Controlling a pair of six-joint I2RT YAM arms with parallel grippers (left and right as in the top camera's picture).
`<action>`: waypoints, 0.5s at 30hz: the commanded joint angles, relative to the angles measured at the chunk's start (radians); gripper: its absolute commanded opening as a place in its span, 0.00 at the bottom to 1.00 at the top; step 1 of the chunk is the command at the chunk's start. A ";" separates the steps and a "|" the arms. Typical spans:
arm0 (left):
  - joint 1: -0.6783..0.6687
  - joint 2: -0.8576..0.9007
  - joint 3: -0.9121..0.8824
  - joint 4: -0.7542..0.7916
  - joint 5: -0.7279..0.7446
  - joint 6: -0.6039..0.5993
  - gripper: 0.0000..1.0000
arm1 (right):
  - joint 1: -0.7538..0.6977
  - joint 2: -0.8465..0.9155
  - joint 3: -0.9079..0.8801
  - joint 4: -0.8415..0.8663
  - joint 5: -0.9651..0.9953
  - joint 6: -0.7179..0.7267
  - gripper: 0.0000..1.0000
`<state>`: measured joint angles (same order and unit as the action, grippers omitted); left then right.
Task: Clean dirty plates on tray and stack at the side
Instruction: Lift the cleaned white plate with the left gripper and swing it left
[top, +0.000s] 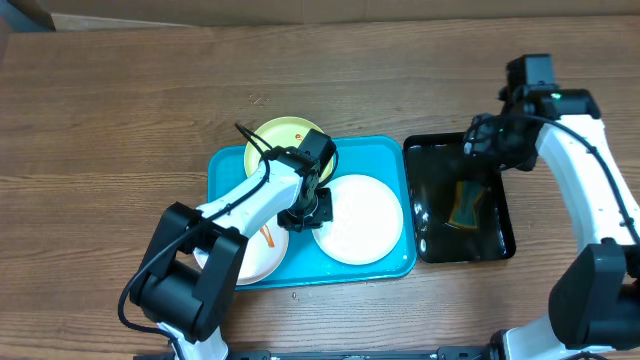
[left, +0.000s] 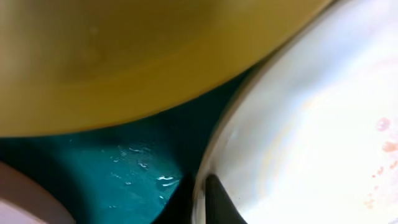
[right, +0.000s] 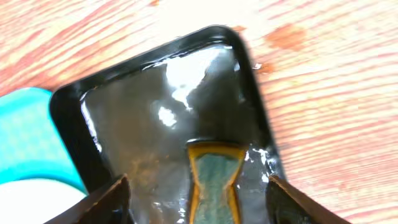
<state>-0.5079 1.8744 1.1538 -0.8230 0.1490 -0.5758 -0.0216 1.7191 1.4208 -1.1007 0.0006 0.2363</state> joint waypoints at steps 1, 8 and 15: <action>0.002 0.023 0.007 0.000 0.012 0.034 0.04 | -0.047 -0.023 0.016 -0.010 0.006 0.005 0.72; 0.005 0.021 0.123 -0.135 -0.077 0.108 0.04 | -0.165 -0.023 0.016 -0.010 -0.015 0.034 0.82; 0.005 0.021 0.270 -0.235 -0.186 0.141 0.04 | -0.235 -0.023 0.016 -0.038 -0.024 0.034 0.91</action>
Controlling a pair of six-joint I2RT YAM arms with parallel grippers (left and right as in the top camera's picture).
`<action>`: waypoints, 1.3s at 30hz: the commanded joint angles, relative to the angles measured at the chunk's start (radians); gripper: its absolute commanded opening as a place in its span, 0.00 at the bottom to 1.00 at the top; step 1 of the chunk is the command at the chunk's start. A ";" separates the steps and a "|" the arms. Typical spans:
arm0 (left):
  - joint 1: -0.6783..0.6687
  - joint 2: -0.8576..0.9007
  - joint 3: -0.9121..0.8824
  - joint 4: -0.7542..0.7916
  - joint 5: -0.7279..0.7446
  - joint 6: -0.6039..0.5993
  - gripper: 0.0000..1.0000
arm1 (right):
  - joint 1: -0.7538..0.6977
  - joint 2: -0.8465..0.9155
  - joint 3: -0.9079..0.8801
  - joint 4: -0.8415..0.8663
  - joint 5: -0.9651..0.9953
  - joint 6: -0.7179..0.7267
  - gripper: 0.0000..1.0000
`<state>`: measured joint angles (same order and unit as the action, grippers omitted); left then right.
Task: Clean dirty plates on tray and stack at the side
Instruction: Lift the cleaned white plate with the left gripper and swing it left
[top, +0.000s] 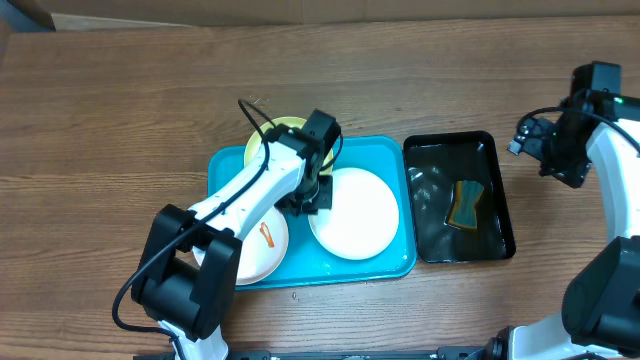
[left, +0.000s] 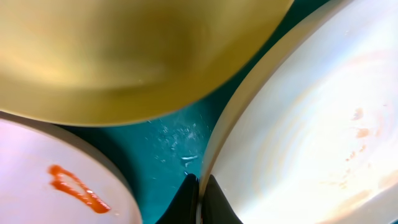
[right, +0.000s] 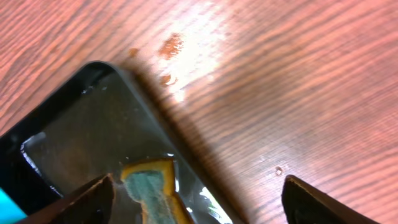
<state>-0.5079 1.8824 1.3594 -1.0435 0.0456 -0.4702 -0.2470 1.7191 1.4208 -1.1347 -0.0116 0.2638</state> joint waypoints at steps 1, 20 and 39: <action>0.005 0.013 0.087 -0.024 -0.089 0.048 0.04 | -0.012 -0.023 0.016 -0.008 -0.012 0.006 0.94; -0.049 0.014 0.499 -0.061 -0.145 0.157 0.04 | -0.031 -0.023 0.007 0.062 0.039 0.047 1.00; -0.439 0.043 0.496 0.145 -0.891 0.224 0.04 | -0.056 -0.023 0.006 0.079 0.040 0.051 1.00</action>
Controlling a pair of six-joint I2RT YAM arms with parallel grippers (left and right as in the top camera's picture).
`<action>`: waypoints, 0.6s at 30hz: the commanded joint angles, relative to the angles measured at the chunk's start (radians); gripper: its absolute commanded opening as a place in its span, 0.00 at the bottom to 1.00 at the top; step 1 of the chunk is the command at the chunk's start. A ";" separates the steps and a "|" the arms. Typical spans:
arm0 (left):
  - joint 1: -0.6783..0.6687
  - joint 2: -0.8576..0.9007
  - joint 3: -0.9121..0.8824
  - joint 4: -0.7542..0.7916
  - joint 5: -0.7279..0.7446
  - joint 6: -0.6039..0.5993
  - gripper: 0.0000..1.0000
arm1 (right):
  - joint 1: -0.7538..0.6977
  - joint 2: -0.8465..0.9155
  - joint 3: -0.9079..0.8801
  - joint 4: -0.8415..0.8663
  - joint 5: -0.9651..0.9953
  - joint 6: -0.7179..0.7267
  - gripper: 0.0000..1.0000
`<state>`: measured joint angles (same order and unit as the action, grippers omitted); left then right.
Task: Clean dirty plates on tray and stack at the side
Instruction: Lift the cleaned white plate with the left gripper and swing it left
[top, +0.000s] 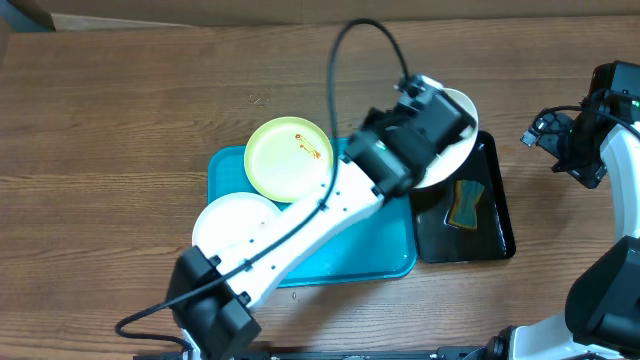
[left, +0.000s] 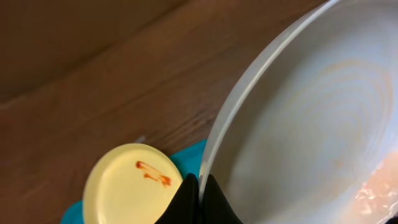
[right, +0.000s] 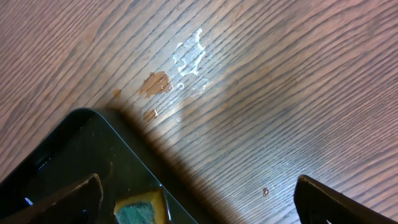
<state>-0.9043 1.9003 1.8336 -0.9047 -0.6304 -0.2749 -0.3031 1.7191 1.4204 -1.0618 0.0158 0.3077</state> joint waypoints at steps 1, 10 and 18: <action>-0.056 0.028 0.022 0.006 -0.245 0.028 0.04 | 0.000 -0.023 0.006 0.006 0.013 0.007 1.00; -0.175 0.061 0.021 0.055 -0.603 0.030 0.04 | 0.000 -0.023 0.006 0.006 0.013 0.007 1.00; -0.201 0.061 0.021 0.138 -0.609 0.089 0.04 | 0.000 -0.023 0.006 0.006 0.013 0.007 1.00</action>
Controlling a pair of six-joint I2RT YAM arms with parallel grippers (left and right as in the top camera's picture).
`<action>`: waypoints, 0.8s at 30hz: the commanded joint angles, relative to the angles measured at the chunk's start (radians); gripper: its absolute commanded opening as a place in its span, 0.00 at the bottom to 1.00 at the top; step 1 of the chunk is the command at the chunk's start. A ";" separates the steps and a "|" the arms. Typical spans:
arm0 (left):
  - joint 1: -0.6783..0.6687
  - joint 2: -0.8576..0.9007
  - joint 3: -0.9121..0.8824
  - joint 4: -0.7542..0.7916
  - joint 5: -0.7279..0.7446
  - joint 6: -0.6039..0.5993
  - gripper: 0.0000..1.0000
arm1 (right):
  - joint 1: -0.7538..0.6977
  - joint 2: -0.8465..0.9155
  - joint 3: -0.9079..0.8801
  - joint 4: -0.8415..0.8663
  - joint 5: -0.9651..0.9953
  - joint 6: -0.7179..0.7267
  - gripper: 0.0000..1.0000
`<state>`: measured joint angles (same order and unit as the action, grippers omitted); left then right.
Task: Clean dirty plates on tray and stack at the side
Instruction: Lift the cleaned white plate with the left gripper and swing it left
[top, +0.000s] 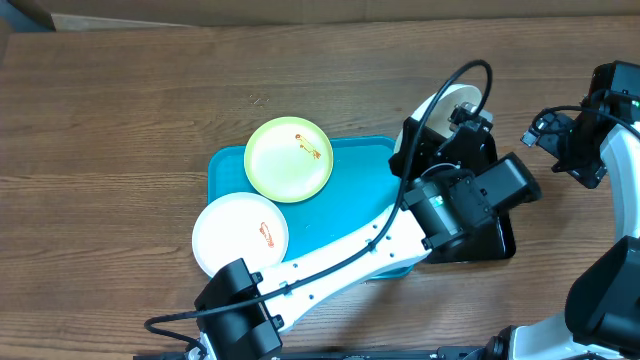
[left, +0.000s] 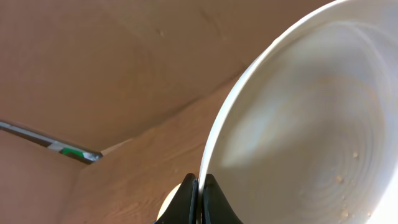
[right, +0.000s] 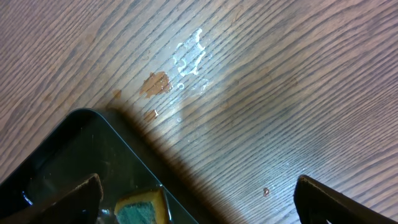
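My left gripper (left: 200, 180) is shut on the rim of a large white plate (top: 440, 112). It holds the plate tilted almost on edge above the back of the black basin (top: 506, 240). The plate's face (left: 305, 124) shows faint rings and a few specks. A yellow plate (top: 289, 158) with red smears and a small white plate (top: 240, 233) with a ketchup streak lie on the teal tray (top: 350, 200). My right gripper (right: 198, 186) is open over bare wood, right of the basin. A yellow-green sponge (right: 140, 210) lies in the basin water.
The left arm stretches from the front left across the tray and covers most of the basin. A wet patch and brown spots (right: 155, 82) mark the wood behind the basin corner (right: 81, 118). Brown cardboard runs along the table's back edge.
The left wrist has moved right, over the basin. The white plate it holds now stands steeper, nearly on edge. The right arm has not moved.
First my left gripper was at the big white plate's rim on the tray, and my open right gripper hung over the basin. Then the right arm stood further right. Later the plate was off the tray and over the basin's back corner, and now it is steeper.
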<state>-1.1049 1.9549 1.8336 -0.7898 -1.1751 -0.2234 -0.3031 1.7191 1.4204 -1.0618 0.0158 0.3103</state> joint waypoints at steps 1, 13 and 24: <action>0.000 0.006 0.021 0.041 -0.064 0.060 0.04 | 0.000 -0.023 0.006 0.006 0.013 0.004 1.00; -0.016 0.006 0.021 0.192 0.035 0.174 0.04 | 0.000 -0.023 0.006 0.006 0.013 0.004 1.00; 0.111 0.006 0.022 0.053 0.575 -0.062 0.04 | 0.000 -0.023 0.006 0.006 0.013 0.004 1.00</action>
<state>-1.0603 1.9549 1.8347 -0.7116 -0.8825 -0.1459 -0.3031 1.7191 1.4204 -1.0611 0.0166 0.3107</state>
